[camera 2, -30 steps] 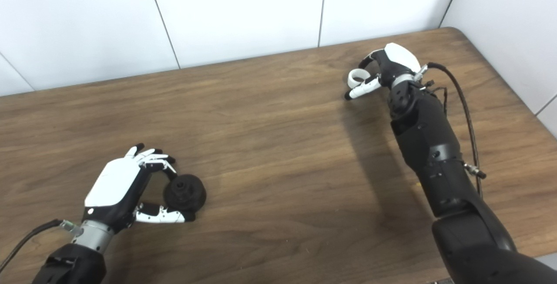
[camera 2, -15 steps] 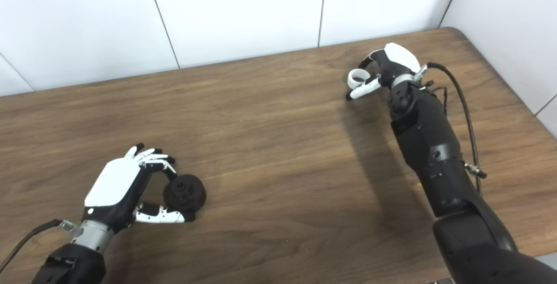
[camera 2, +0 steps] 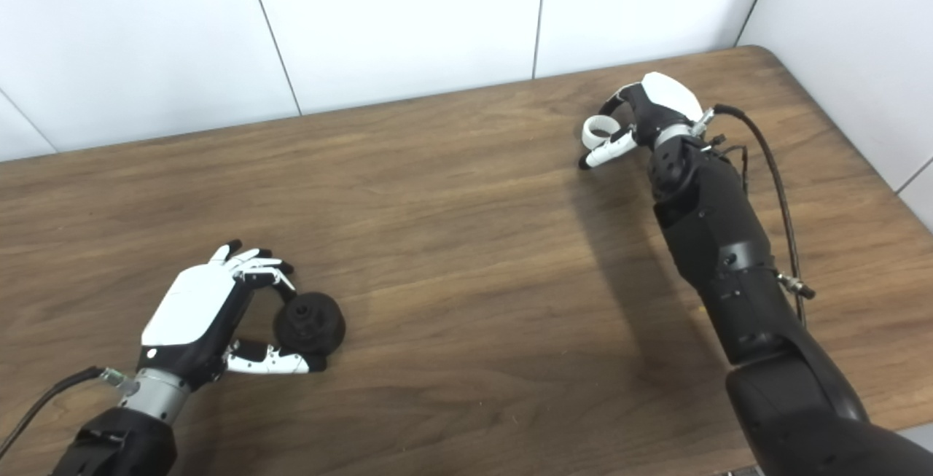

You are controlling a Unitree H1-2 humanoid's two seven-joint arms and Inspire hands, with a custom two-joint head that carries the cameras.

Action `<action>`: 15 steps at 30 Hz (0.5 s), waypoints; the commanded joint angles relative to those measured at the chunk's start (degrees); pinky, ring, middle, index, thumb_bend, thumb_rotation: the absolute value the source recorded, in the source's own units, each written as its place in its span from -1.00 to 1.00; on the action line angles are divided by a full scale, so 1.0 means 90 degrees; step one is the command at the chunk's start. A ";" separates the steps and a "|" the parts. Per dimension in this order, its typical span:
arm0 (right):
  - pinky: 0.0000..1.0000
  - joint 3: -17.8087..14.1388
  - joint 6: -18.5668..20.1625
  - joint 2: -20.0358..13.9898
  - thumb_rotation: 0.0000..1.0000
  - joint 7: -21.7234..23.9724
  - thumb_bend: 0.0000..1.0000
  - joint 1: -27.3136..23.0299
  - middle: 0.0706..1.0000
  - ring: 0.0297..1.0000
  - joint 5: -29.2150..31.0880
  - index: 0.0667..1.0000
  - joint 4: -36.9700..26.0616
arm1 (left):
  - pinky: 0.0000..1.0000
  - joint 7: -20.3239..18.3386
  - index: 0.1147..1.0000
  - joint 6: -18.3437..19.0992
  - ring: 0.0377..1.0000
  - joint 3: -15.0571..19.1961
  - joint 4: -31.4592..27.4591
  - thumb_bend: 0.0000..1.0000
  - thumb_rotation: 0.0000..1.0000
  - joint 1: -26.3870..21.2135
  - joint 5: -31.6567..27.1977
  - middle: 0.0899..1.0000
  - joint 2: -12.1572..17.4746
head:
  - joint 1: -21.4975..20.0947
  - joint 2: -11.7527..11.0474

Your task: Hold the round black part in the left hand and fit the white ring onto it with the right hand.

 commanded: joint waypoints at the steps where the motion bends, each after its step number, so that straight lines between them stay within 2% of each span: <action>1: 0.97 -0.0039 -0.0001 -0.0225 -0.61 -0.0189 0.47 -0.0222 0.79 0.95 -0.0009 0.28 -0.0195 | 1.00 -0.0056 -0.16 0.0006 0.78 0.0055 -0.0136 0.05 -0.89 -0.0132 0.0048 0.51 0.0108 | -0.0004 0.0005; 15: 0.97 -0.0001 -0.0001 -0.0239 -0.64 -0.0313 0.47 -0.0187 0.78 0.95 0.0092 0.21 -0.0194 | 1.00 -0.0080 -0.16 -0.0016 0.77 0.0081 -0.0162 0.05 -0.89 -0.0135 0.0076 0.50 0.0121 | 0.0008 0.0020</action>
